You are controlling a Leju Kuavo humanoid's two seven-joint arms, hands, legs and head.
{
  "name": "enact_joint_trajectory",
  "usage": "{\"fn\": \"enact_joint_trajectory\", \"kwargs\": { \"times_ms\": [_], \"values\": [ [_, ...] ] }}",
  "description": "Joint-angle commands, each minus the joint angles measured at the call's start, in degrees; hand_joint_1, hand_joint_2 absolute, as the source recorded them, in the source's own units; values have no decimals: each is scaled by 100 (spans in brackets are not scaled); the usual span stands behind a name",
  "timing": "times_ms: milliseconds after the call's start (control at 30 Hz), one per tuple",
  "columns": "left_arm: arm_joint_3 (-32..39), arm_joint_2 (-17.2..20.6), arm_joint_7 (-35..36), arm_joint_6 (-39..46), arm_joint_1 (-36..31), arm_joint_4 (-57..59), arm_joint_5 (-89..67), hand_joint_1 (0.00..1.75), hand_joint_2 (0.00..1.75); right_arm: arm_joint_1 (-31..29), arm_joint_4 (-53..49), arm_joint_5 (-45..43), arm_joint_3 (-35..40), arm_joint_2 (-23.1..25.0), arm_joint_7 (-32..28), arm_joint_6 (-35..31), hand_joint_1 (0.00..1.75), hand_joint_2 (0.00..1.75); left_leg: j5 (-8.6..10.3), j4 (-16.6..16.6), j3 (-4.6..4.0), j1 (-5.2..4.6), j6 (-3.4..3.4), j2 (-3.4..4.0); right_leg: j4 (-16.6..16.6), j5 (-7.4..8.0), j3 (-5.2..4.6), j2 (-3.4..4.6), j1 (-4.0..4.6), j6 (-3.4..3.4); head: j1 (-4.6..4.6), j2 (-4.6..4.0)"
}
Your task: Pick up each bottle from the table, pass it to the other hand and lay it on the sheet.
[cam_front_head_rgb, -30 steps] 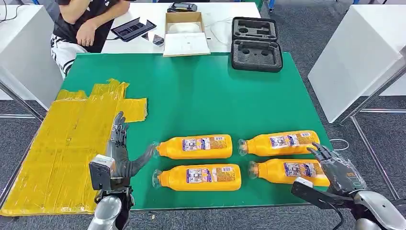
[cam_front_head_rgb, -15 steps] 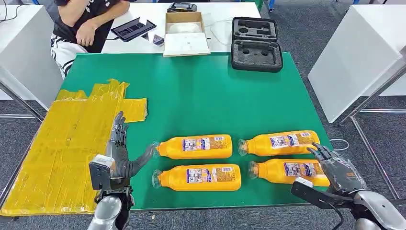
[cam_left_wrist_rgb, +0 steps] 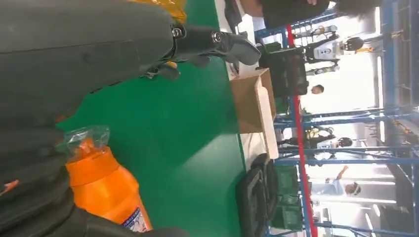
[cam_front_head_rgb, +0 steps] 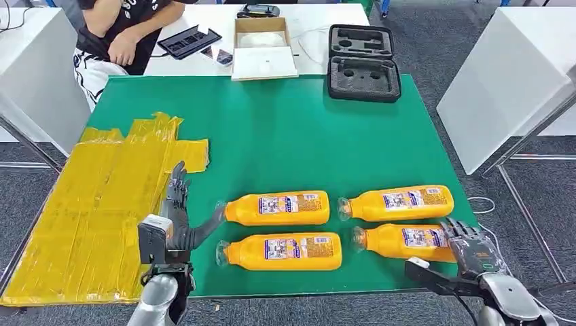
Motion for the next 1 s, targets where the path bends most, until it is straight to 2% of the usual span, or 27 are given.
{"fn": "enact_joint_trajectory", "kwargs": {
  "times_ms": [33, 67, 167, 200, 367, 600, 633, 700, 733, 767, 867, 1000],
  "values": [
    [-70, 48, 6, -21, -196, 473, 32, 0, 175, -104, 492, 47, 237, 324, 78, 52, 0, 175, -23, 1, 51, 17, -28, 16, -16, -16, 60, -2, 18, -13, 2, 0],
    [-74, 47, 6, -23, -200, 480, 32, 0, 175, -70, 479, 47, 226, 322, 78, 52, 0, 175, -7, -5, 24, 9, -15, 4, -12, -4, 28, -6, 9, -6, 0, 0],
    [-74, 47, 6, -23, -200, 480, 32, 0, 175, -70, 479, 47, 226, 322, 78, 52, 0, 175, -9, -4, 26, 9, -15, 5, -11, -5, 29, -5, 8, -7, 2, 0],
    [-74, 47, 6, -23, -200, 480, 32, 0, 175, -70, 479, 47, 226, 322, 78, 52, 0, 175, -25, 2, 56, 15, -31, 13, -13, -18, 64, -8, 16, -13, 2, 0],
    [-102, 13, 14, -44, -278, 551, 48, 0, 175, -20, 465, 35, 160, 298, 60, 81, 0, 175, -8, -4, 36, 8, -15, 3, -11, -5, 38, -10, 8, -7, 2, 0],
    [-108, 38, 39, -32, -268, 558, 93, 0, 175, 54, 405, 37, 237, 295, -7, 282, 0, 175, -15, -2, 58, 12, -23, 10, -13, -10, 60, -10, 12, -9, 2, 0],
    [-104, 38, 38, -28, -265, 560, 96, 0, 175, 55, 413, 36, 243, 290, -9, 292, 21, 175, -12, -3, 53, 10, -19, 10, -12, -8, 54, -9, 11, -7, 2, 0],
    [-101, 38, 37, -26, -263, 561, 99, 0, 175, 48, 425, 36, 254, 282, -11, 306, 28, 175, -15, -2, 61, 11, -22, 13, -13, -11, 62, -10, 12, -9, 2, 0],
    [-100, 45, 36, -34, -258, 564, 103, 0, 175, 44, 454, 31, 270, 253, -18, 345, 101, 175, -13, -3, 58, 10, -20, 14, -13, -9, 58, -8, 11, -8, 2, 0],
    [-99, 42, 34, -43, -263, 578, 111, 0, 175, 71, 440, -4, 298, 203, -26, 416, 145, 175, -9, -3, 50, 8, -13, 15, -11, -4, 48, -3, 8, -5, 2, 0],
    [-105, 34, 31, -47, -305, 620, 124, 0, 175, 115, 453, -69, 298, 141, -47, 520, 147, 175, -9, -4, 55, 10, -15, 7, -13, -6, 54, -12, 10, -7, 5, 0],
    [-110, 40, 20, -28, -289, 604, 146, 0, 175, 152, 444, -154, 300, 78, -71, 611, 140, 175, -14, -2, 67, 12, -18, 3, -15, -13, 72, -18, 13, -8, 5, 0]
  ]
}}
